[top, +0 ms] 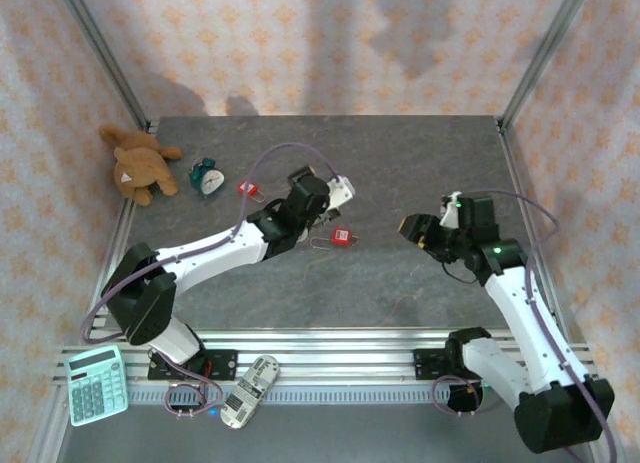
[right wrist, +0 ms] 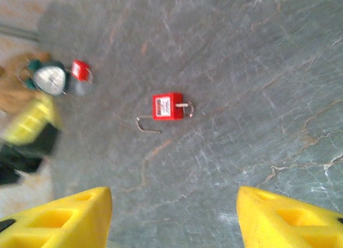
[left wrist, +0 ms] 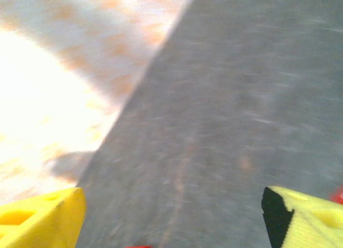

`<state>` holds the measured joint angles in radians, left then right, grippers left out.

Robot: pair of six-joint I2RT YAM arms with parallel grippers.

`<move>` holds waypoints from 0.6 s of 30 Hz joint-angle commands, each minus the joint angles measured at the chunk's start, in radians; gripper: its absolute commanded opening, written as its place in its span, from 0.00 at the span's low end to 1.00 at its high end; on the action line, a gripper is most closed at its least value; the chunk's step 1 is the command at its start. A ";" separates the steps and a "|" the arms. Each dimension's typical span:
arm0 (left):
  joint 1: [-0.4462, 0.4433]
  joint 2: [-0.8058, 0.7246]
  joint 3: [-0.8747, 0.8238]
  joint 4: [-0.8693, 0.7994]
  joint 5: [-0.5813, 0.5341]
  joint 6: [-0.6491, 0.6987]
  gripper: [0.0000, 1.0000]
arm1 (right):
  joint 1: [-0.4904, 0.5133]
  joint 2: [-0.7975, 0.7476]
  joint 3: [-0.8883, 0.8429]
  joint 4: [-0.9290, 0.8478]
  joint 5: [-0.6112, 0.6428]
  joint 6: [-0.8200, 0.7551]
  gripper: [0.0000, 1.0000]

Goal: Unlock with the key

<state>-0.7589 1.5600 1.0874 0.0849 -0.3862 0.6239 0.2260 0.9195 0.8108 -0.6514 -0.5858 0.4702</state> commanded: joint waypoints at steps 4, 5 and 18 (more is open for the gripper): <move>0.047 -0.052 -0.036 0.343 -0.522 -0.096 1.00 | 0.325 0.311 0.147 -0.049 0.420 -0.056 0.63; 0.072 -0.095 -0.045 0.289 -0.529 -0.190 1.00 | 0.342 0.364 0.173 -0.049 0.459 -0.067 0.63; 0.445 -0.015 0.212 -0.458 -0.077 -1.008 1.00 | 0.385 0.898 0.466 -0.045 0.464 -0.280 0.63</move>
<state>-0.3367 1.4723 1.2423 -0.1417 -0.5850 -0.1940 0.6060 1.7885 1.2198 -0.6628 -0.1310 0.2623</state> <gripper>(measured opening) 0.995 0.631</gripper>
